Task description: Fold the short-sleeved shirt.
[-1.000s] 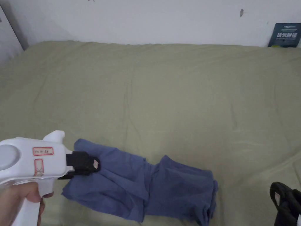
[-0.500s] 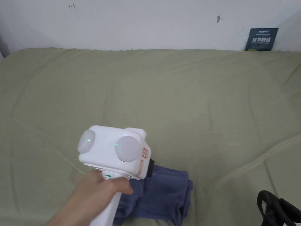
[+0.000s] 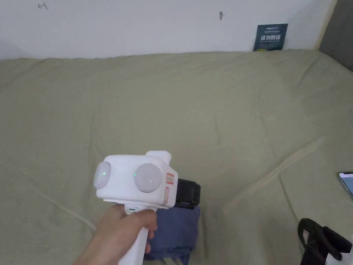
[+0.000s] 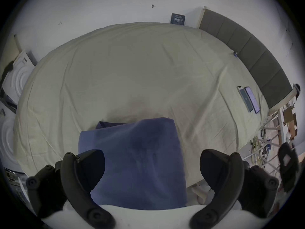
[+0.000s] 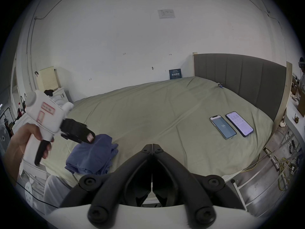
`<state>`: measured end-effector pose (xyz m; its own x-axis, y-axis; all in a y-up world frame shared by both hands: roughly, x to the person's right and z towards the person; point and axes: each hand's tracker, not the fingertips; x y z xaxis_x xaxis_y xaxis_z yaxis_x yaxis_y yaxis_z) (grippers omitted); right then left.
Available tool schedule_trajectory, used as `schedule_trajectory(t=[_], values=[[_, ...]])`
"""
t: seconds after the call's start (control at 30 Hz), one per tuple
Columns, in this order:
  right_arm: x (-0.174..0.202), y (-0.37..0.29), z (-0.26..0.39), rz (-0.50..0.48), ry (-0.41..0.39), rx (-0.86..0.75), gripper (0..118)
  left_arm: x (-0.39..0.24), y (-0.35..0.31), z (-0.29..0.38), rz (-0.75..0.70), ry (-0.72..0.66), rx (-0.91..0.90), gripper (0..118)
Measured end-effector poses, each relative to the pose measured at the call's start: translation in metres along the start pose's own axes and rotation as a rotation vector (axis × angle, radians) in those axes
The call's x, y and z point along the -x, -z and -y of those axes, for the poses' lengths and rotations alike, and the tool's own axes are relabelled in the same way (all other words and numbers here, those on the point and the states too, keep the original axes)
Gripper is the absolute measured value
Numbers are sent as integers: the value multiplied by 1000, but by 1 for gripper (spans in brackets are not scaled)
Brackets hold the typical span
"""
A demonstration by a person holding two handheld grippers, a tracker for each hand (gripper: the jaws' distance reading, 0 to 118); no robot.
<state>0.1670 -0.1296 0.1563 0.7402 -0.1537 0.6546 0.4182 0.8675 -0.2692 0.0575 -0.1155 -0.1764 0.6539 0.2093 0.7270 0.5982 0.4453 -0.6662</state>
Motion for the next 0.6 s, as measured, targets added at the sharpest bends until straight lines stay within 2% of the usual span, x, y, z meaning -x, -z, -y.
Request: schedule_trajectory(t=[0.03,0.07,0.1,0.13,0.27,0.37,0.4,0.5,0.6], values=[[0,0,0,0,2,1,1,9,-3,2,47,-36,-31,101],[0,1,1,-1,4,4,1,19,-11,4,97,-76,-67,85],[0,2,1,-3,4,8,1,27,-14,6,157,-101,-76,40],[1,3,1,-5,3,11,1,31,-13,7,205,-92,-75,0],[4,8,4,-18,4,27,1,32,16,28,256,-78,18,0],[7,9,5,-33,12,45,1,41,59,35,328,-116,84,0],[9,10,5,-33,9,50,1,43,76,39,394,-141,65,0],[11,9,4,-30,-12,66,1,59,124,39,372,-154,92,0],[12,7,3,-33,-23,76,1,57,115,45,441,-177,60,0]])
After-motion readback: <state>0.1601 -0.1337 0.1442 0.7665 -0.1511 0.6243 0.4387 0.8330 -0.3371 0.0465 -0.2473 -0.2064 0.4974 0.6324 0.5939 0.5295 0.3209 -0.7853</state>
